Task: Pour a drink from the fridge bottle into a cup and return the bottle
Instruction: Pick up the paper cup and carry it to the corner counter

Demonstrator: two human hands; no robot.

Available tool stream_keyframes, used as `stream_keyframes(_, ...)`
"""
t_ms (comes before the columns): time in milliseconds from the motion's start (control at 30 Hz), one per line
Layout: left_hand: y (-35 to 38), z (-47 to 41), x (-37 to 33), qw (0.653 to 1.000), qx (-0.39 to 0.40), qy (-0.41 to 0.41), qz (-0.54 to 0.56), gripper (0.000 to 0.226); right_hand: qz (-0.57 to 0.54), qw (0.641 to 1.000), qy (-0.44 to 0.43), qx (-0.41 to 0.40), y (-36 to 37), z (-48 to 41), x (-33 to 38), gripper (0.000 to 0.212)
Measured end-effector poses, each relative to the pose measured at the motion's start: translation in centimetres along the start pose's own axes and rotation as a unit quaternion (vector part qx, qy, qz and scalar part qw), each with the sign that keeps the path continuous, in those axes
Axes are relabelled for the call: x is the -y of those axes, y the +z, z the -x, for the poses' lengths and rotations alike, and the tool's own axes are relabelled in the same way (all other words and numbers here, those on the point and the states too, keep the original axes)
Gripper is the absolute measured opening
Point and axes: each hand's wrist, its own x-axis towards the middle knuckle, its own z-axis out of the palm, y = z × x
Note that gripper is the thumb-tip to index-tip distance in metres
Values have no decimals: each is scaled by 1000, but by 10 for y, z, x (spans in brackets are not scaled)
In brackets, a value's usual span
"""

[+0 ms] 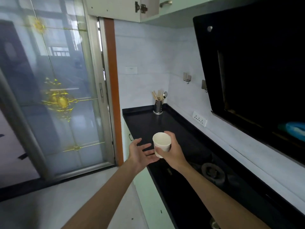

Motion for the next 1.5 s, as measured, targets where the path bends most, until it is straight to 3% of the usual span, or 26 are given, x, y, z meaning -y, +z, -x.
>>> stream_keyframes(733, -20, -125, -67, 999, -40, 10, 22, 58, 14, 999, -11, 49, 42, -141, -54, 76)
stream_keyframes(1267, -74, -220, -183, 999, -22, -32, -26, 41, 47, 998, -3, 43, 141, -251, -59, 75)
stream_keyframes(1500, -93, -244, -220, 998, -12, -53, -13, 49, 57, 998, 8, 19, 172, -284, -67, 77)
